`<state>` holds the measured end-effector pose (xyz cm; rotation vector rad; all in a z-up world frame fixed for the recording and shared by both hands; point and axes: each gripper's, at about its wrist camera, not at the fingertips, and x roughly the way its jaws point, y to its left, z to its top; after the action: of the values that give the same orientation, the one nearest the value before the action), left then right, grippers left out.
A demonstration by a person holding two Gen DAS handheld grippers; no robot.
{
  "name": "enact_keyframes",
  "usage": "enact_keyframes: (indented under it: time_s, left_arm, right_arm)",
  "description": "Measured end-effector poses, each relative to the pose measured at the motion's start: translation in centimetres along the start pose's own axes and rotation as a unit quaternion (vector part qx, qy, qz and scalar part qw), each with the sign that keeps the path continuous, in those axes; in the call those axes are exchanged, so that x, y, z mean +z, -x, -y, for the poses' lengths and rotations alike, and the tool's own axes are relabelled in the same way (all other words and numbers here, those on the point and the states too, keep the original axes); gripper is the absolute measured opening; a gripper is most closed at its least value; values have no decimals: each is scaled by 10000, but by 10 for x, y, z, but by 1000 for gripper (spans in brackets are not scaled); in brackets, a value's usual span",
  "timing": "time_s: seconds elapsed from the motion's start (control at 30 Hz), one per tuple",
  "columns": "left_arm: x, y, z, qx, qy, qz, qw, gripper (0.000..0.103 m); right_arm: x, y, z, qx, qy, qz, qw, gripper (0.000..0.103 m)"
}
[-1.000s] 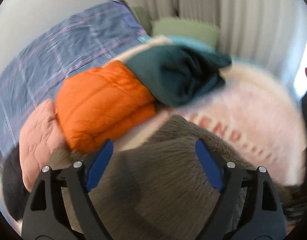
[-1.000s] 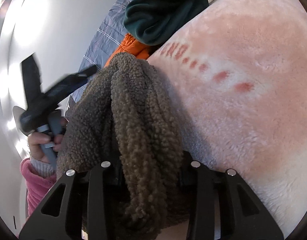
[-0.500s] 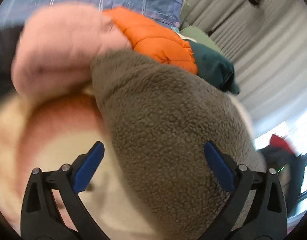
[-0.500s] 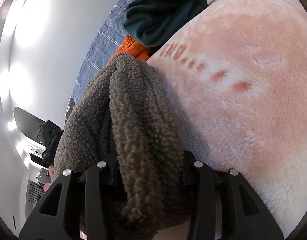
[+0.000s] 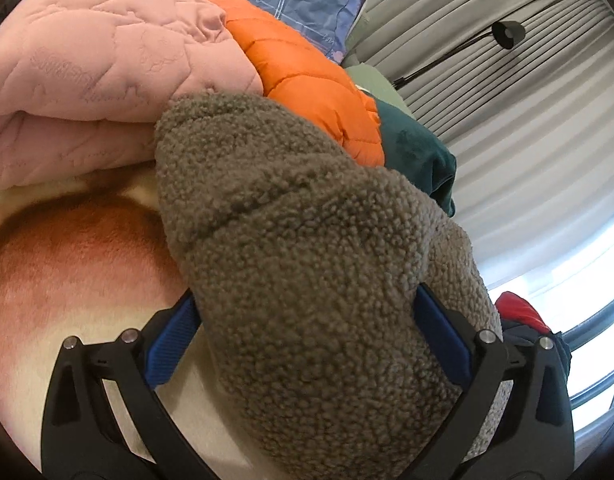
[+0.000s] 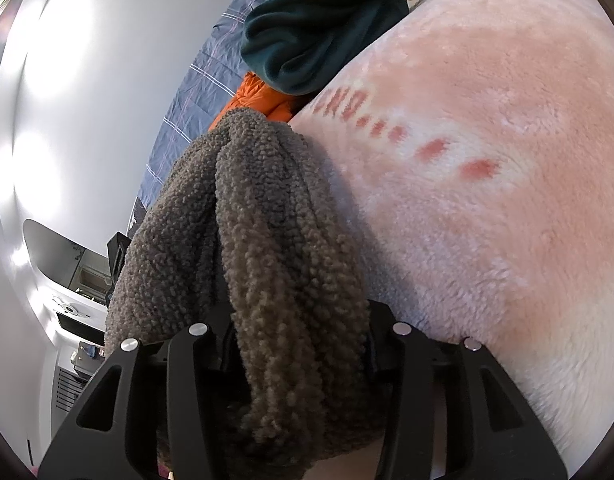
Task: Fold large clothes
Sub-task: 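Grasp the brown fleece bundle with both grippers and lift it, then carry the fleece bundle with both grippers toward the black folded jacket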
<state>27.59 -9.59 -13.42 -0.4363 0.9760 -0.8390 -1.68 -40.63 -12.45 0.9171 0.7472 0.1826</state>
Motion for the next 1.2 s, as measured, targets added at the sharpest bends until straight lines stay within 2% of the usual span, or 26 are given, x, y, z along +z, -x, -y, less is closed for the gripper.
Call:
enact_keyframes:
  time_s: [0.4, 0.5, 0.53, 0.6, 0.67, 0.73, 0.9, 1.03, 1.2]
  left_arm:
    - [2, -21, -23, -574, 365, -70, 9977, 101]
    - [-5, -18, -17, -467, 240, 221, 9984, 100]
    - [-8, -17, -11, -446, 114, 374, 9982, 92]
    - [-15, -9, 2, -470, -199, 710, 9962, 82]
    - [-17, 4, 12, -578, -391, 919, 9933, 74]
    - [-18, 17, 23, -677, -570, 1039, 9906, 69]
    - [-31, 60, 61, -747, -1070, 1384, 9817, 66]
    - [-52, 114, 89, -676, -1427, 1824, 9705, 65]
    - [-93, 181, 87, -635, -1269, 2299, 9628, 65]
  right_arm:
    - [0, 1, 0, 3, -16, -1, 10000, 47]
    - [-2, 2, 0, 38, -30, 58, 10000, 45]
    - [-4, 5, -3, 46, 26, 184, 9998, 42]
    - [-9, 14, -15, 67, 308, 488, 9983, 30]
    - [-13, 25, -32, 79, 745, 692, 9948, 28]
    - [-14, 34, -40, 299, 870, 720, 9932, 27]
    - [-22, 61, -55, 687, 946, 762, 9902, 26]
    - [-34, 81, -79, 875, 1273, 745, 9852, 26]
    - [-53, 96, -123, 1203, 1845, 551, 9739, 26]
